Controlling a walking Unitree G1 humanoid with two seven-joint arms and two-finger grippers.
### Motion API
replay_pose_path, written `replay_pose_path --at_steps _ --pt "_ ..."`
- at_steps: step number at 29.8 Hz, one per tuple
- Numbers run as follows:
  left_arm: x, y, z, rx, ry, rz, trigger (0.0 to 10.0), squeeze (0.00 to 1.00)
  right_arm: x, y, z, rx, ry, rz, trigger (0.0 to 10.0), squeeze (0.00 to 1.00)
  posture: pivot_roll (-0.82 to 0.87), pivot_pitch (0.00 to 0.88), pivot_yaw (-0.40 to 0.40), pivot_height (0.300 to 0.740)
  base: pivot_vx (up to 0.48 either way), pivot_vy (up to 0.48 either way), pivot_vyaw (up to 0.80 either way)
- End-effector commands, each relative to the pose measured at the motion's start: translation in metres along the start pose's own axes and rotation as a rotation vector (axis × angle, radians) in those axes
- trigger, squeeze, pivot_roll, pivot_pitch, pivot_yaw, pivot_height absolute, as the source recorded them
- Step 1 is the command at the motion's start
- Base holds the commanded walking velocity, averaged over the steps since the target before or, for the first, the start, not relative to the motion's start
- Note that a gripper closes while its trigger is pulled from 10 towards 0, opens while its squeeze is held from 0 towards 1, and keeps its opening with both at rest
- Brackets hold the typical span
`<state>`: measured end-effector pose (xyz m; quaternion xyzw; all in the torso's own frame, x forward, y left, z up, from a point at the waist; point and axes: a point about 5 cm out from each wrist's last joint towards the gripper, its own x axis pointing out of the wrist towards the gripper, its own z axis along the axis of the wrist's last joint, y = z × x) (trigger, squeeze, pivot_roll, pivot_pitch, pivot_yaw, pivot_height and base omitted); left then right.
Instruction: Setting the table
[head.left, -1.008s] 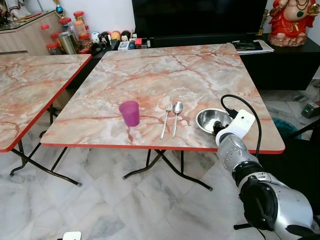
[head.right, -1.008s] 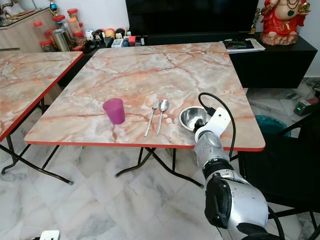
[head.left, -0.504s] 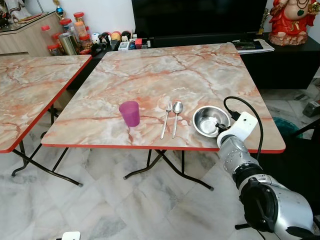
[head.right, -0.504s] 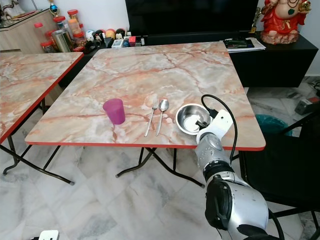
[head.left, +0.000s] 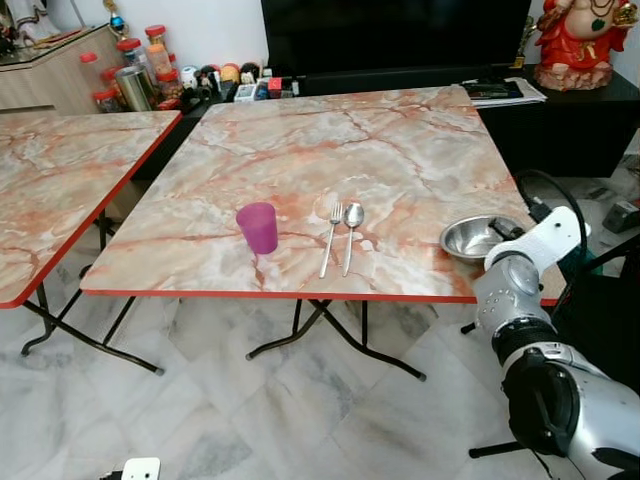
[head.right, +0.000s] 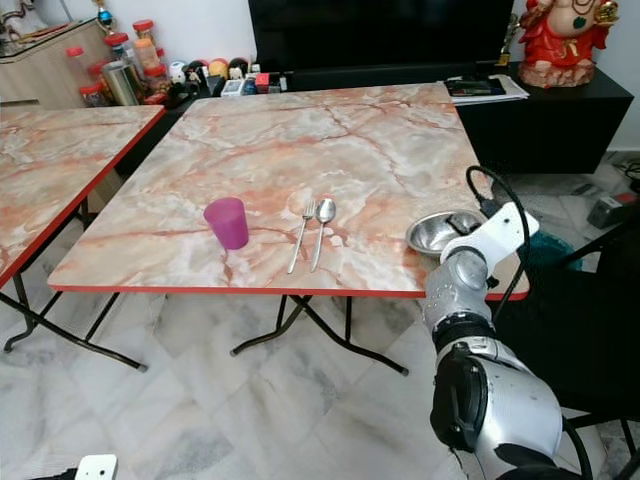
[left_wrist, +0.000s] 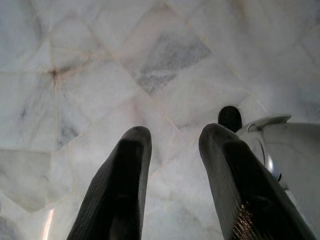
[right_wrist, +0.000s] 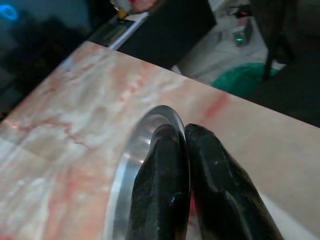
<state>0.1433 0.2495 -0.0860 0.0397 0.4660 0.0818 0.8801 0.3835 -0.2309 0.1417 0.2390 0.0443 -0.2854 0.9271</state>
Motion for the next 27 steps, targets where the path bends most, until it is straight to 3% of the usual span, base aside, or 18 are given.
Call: replay_pose_path --at_steps 1,3,4,10,16,22,23,24,25,27 --pt "0.000 0.003 -0.001 0.006 0.007 0.010 10.0 0.00 0.000 0.005 0.004 0.024 -0.007 0.008 0.0 0.00 0.07 0.000 0.103 0.728 0.000 0.000 0.00" --pt "0.009 -0.027 0.040 0.006 -0.091 -0.023 10.0 0.00 -0.001 0.011 0.002 0.032 0.001 0.028 0.0 0.00 0.07 0.000 0.099 0.728 0.000 0.000 0.00" --pt "0.010 -0.032 0.046 0.007 -0.105 -0.027 10.0 0.00 -0.002 0.012 0.001 0.041 0.005 0.034 0.0 0.00 0.07 0.000 0.099 0.728 0.000 0.000 0.00" --pt "0.010 -0.027 0.039 0.016 -0.065 -0.014 10.0 0.00 -0.006 0.025 0.001 0.079 -0.001 0.089 0.0 0.00 0.06 0.000 0.105 0.728 0.000 0.000 0.00" --pt "0.009 -0.024 0.035 0.016 -0.050 -0.003 10.0 0.00 -0.006 0.029 0.005 0.088 -0.018 0.102 0.0 0.00 0.06 0.000 0.104 0.728 0.000 0.000 0.00" --pt "0.009 -0.023 0.036 -0.011 -0.062 0.010 10.0 0.00 -0.006 0.040 0.025 0.129 -0.086 0.145 0.0 0.00 0.05 0.000 0.103 0.728 0.000 0.000 0.00" --pt "0.009 -0.023 0.036 -0.016 -0.062 0.010 10.0 0.00 -0.006 0.043 0.030 0.123 -0.103 0.162 6.9 0.00 0.05 0.000 0.097 0.728 0.000 0.000 0.00" --pt "0.009 -0.023 0.036 -0.016 -0.062 0.010 10.0 0.00 -0.006 0.043 0.030 0.123 -0.103 0.162 6.9 0.00 0.05 0.000 0.097 0.728 0.000 0.000 0.00" --pt "0.009 -0.023 0.036 -0.026 -0.060 0.011 10.0 0.00 -0.007 0.047 0.035 0.123 -0.129 0.190 10.0 0.00 0.05 0.000 0.092 0.728 0.000 0.000 0.00" --pt "0.009 -0.022 0.035 -0.046 -0.054 0.016 10.0 0.00 -0.009 0.053 0.042 0.125 -0.166 0.229 10.0 0.00 0.05 0.000 0.089 0.728 0.000 0.000 0.00"
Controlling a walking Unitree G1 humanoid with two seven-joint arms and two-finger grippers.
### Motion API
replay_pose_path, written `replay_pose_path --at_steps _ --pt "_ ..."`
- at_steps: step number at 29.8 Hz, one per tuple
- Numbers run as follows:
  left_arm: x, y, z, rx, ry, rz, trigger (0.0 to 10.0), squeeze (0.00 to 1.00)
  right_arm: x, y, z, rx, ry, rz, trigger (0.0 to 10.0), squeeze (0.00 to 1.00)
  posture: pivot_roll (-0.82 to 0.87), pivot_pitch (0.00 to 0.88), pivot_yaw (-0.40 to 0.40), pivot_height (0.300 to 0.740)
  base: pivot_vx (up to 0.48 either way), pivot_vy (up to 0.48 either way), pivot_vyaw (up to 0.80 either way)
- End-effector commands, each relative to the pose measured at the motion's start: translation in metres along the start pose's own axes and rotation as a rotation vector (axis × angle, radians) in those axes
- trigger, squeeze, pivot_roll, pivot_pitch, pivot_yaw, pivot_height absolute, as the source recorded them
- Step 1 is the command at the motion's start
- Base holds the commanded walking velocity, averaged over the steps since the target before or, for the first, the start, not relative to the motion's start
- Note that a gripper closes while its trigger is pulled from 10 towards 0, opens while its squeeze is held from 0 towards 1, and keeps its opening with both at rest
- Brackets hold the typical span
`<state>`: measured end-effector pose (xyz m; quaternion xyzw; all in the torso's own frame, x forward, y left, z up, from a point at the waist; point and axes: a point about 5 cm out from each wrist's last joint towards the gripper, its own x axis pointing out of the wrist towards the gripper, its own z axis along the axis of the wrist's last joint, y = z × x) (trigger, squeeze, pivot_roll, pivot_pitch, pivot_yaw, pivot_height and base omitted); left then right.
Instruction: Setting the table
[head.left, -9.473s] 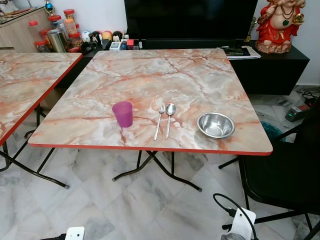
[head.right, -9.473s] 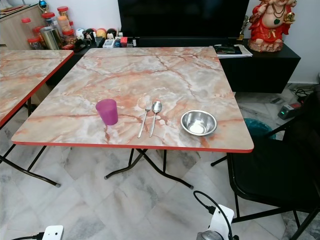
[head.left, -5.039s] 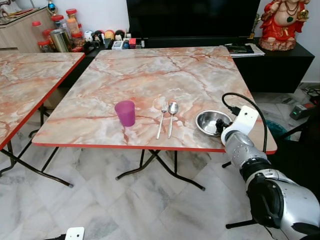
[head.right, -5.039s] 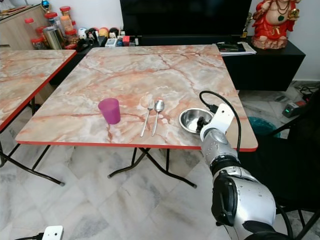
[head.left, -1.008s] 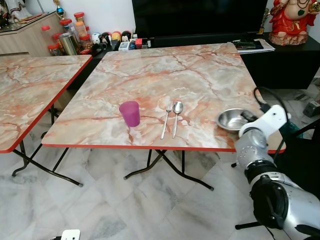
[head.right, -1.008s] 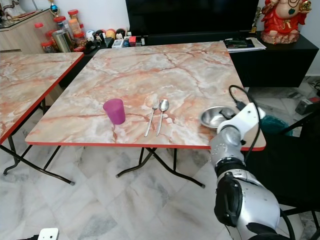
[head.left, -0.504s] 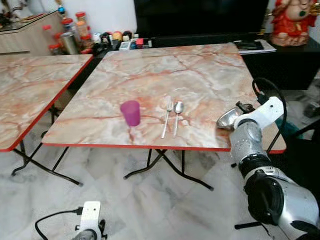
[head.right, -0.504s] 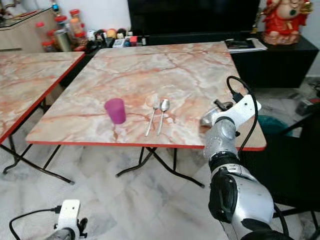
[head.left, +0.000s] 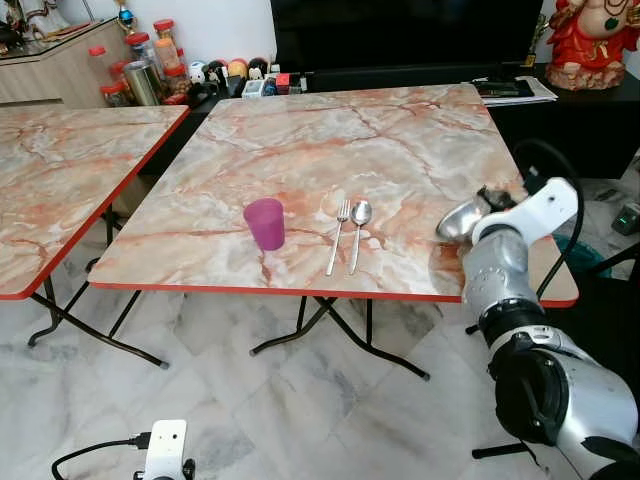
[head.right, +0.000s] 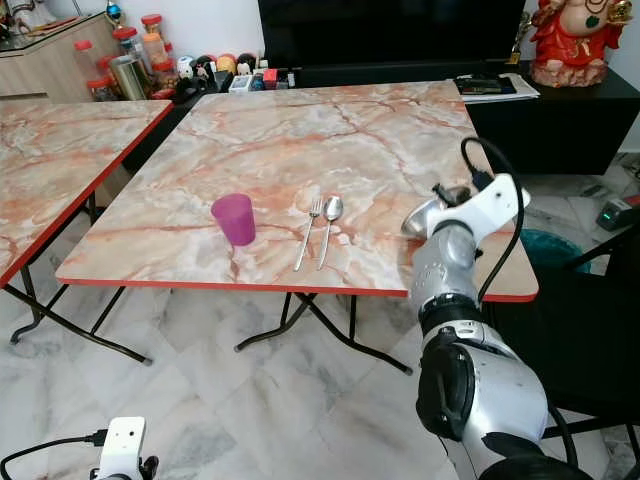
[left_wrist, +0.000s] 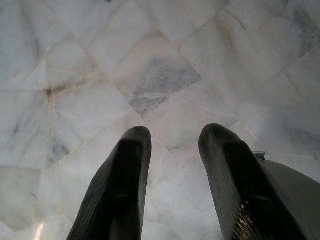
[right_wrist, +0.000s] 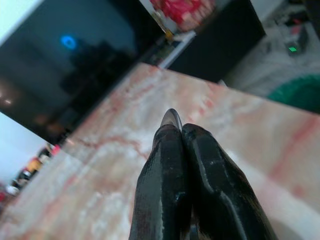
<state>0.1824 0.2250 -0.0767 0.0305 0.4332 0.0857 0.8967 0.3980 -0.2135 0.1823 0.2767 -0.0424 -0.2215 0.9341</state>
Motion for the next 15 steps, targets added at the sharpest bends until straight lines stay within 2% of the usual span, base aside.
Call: replay_pose_path --at_steps 1,5,9,12,15 --pt "0.000 0.006 -0.003 -0.032 0.019 0.023 10.0 0.00 0.000 0.019 0.015 0.017 -0.070 0.076 10.0 0.00 0.05 0.000 0.088 0.728 0.000 0.000 0.00" --pt "-0.001 0.008 -0.002 -0.100 0.010 0.035 10.0 0.00 -0.003 0.020 0.018 0.061 -0.116 0.110 10.0 0.00 0.05 0.000 0.080 0.728 0.000 0.000 0.00" --pt "0.000 0.007 -0.001 -0.117 0.001 0.038 10.0 0.00 -0.008 0.015 0.017 0.117 -0.140 0.121 10.0 0.00 0.06 0.000 0.065 0.728 0.000 0.000 0.00" --pt "0.000 0.005 0.000 -0.130 -0.009 0.040 10.0 0.00 -0.016 0.012 0.025 0.178 -0.202 0.151 10.0 0.00 0.05 0.000 0.058 0.728 0.000 0.480 0.00" --pt "0.000 0.003 0.000 -0.131 -0.013 0.037 10.0 0.00 -0.021 0.017 0.033 0.223 -0.241 0.190 10.0 0.00 0.05 0.000 0.055 0.728 0.000 0.480 0.00"
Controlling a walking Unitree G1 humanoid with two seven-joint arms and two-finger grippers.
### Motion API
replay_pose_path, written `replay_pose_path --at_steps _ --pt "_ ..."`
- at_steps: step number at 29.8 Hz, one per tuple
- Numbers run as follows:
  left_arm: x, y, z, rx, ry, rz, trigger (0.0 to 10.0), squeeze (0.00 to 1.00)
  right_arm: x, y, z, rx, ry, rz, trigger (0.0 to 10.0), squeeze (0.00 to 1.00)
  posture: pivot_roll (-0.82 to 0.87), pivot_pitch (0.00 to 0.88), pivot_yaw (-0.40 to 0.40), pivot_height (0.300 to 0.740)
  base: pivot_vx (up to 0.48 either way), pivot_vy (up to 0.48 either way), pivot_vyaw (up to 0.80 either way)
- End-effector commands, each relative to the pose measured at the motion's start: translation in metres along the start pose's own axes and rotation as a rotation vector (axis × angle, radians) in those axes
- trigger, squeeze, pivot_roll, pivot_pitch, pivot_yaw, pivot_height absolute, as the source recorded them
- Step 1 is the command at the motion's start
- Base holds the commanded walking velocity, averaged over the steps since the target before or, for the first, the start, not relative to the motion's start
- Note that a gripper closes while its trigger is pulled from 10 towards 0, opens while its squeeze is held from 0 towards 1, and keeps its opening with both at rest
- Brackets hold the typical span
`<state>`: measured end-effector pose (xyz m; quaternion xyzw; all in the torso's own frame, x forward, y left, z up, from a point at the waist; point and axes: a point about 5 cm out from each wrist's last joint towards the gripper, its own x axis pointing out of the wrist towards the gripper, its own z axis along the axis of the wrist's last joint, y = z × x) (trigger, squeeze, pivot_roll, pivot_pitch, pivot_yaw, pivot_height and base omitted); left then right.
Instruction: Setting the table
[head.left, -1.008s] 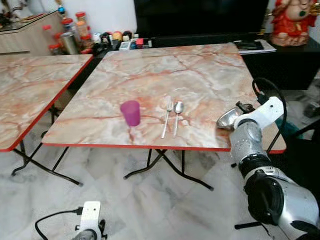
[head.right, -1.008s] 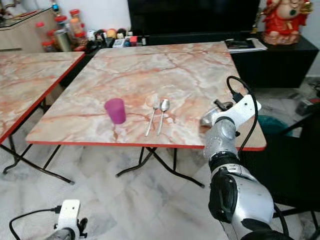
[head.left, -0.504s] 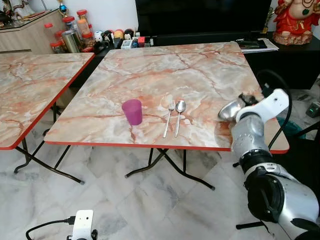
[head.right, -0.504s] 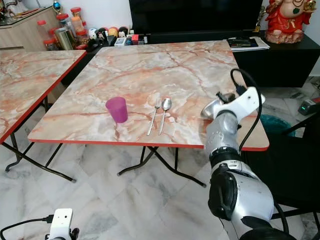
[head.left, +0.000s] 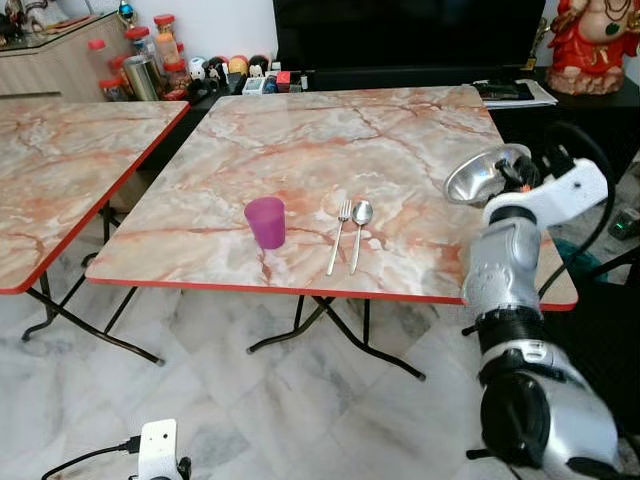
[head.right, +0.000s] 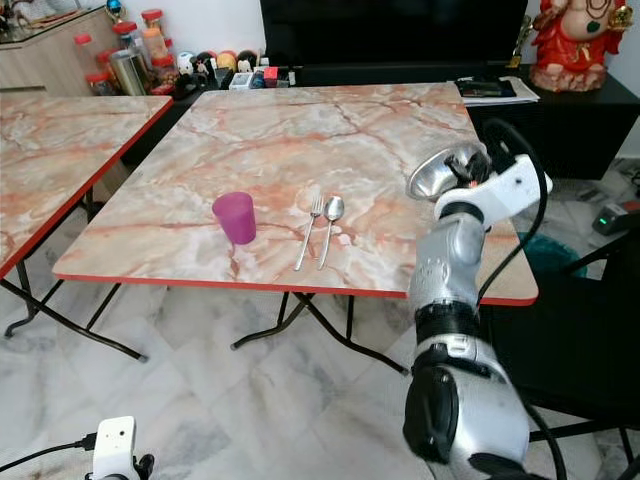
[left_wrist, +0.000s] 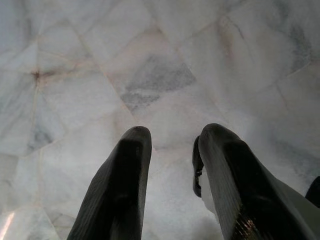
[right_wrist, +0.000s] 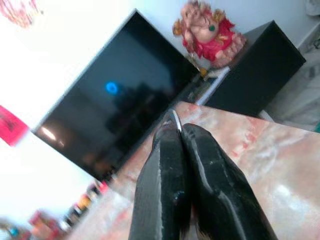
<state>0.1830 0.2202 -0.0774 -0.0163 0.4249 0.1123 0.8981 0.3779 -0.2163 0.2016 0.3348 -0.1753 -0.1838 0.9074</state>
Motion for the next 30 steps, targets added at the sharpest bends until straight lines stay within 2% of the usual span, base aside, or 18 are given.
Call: replay_pose_path --at_steps 1,5,8,17,20,25,30 --pt "0.000 0.007 0.001 -0.023 -0.010 0.027 10.0 0.00 0.001 0.023 0.011 0.053 -0.045 0.086 10.0 0.00 0.05 0.000 0.052 0.728 0.000 0.480 0.00" --pt "0.001 0.001 0.005 -0.034 -0.027 0.015 10.0 0.00 0.002 0.040 0.017 0.085 -0.068 0.159 10.0 0.00 0.05 0.000 0.045 0.728 0.000 0.480 0.00" --pt "0.001 -0.001 0.007 -0.041 -0.034 0.010 10.0 0.00 0.002 0.044 0.020 0.100 -0.081 0.171 10.0 0.00 0.05 0.000 0.043 0.728 0.000 0.480 0.00" --pt "0.002 -0.001 0.015 -0.068 -0.071 -0.005 10.0 0.00 0.002 0.062 0.056 0.187 -0.220 0.227 10.0 0.00 0.05 0.000 0.044 0.728 0.000 0.480 0.00" --pt "0.002 -0.001 0.016 -0.073 -0.076 -0.008 10.0 0.00 0.002 0.067 0.061 0.184 -0.239 0.252 10.0 0.00 0.05 0.000 0.042 0.728 0.000 0.480 0.00" --pt "0.002 -0.001 0.017 -0.079 -0.078 -0.007 10.0 0.00 -0.001 0.072 0.056 0.168 -0.211 0.283 10.0 0.00 0.05 0.000 0.043 0.728 0.000 0.480 0.00" --pt "0.002 0.002 0.016 -0.089 -0.079 0.005 10.0 0.00 -0.001 0.064 0.041 0.164 -0.146 0.267 10.0 0.00 0.07 0.000 0.032 0.728 0.000 0.480 0.00"
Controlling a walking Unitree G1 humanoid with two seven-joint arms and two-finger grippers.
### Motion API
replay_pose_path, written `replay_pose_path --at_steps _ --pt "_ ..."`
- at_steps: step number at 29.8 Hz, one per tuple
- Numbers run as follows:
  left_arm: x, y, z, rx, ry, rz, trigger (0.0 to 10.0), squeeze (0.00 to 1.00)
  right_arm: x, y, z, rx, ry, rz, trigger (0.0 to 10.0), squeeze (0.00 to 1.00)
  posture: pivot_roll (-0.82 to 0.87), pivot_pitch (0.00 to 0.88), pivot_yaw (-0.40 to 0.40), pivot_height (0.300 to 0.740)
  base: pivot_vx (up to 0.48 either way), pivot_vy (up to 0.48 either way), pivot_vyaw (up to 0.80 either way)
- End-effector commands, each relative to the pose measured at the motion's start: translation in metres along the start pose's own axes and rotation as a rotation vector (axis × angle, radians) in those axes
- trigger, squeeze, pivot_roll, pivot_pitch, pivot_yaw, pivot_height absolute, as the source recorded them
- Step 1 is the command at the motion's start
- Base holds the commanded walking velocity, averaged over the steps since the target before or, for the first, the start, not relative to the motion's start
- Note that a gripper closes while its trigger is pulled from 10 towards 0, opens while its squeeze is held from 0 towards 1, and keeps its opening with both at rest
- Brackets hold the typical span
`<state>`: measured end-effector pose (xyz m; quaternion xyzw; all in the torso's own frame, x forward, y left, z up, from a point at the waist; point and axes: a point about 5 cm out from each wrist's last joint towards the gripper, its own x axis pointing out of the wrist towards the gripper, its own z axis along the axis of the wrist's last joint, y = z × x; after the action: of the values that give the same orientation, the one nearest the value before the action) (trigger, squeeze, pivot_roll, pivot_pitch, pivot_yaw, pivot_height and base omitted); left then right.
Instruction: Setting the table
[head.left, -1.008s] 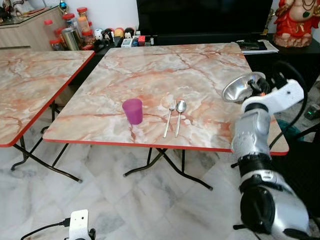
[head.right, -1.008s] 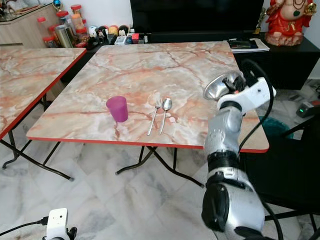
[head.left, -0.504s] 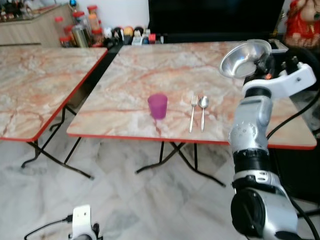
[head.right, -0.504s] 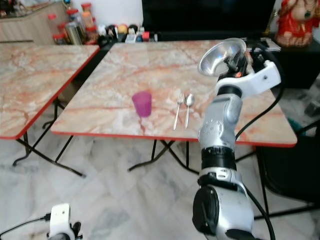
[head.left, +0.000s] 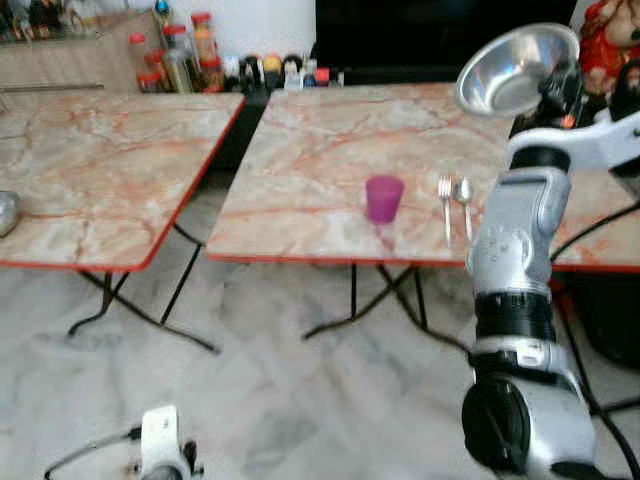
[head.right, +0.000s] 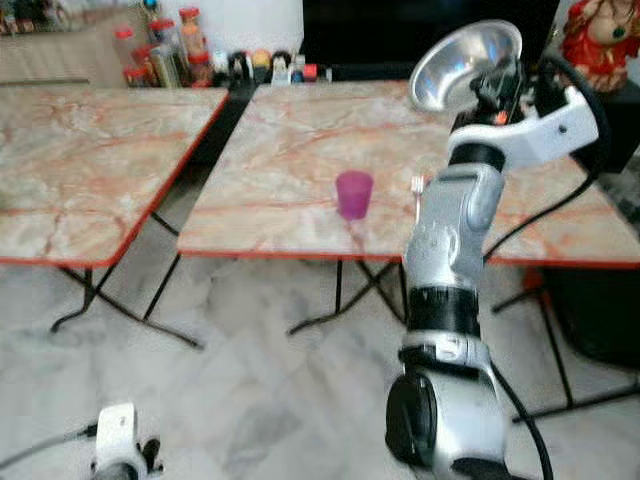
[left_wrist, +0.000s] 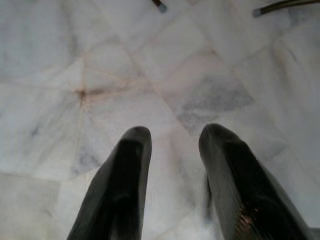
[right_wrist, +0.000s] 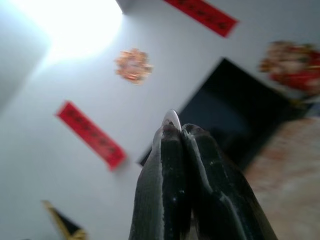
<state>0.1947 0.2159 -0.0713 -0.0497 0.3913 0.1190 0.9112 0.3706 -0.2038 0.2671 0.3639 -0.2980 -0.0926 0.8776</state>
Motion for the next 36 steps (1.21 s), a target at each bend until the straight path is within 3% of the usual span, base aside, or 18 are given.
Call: replay_pose_path --at_steps 1,11,19,28,36 --pt "0.000 0.008 0.004 -0.018 -0.016 0.027 10.0 0.00 0.000 0.012 -0.005 0.023 0.022 0.035 10.0 0.00 0.07 0.000 0.030 0.728 0.000 0.480 0.00" --pt "0.001 0.005 0.005 -0.031 -0.021 0.031 10.0 0.00 -0.003 0.012 -0.015 0.037 0.072 0.046 10.0 0.00 0.08 0.000 0.013 0.728 0.000 0.480 0.00" --pt "0.001 0.006 0.005 -0.043 -0.023 0.043 10.0 0.00 -0.015 -0.005 -0.037 -0.013 0.178 0.021 10.0 0.00 0.10 0.000 0.006 0.728 0.000 0.480 0.00" --pt "0.001 0.007 0.005 -0.042 -0.022 0.040 10.0 0.00 -0.022 -0.015 -0.041 -0.022 0.193 -0.002 10.0 0.00 0.09 0.000 0.012 0.728 0.000 0.480 0.00" --pt "0.000 0.007 0.005 -0.039 -0.026 0.039 10.0 0.00 -0.024 -0.014 -0.044 -0.021 0.204 0.002 10.0 0.00 0.09 0.000 0.013 0.728 0.000 0.480 0.00"
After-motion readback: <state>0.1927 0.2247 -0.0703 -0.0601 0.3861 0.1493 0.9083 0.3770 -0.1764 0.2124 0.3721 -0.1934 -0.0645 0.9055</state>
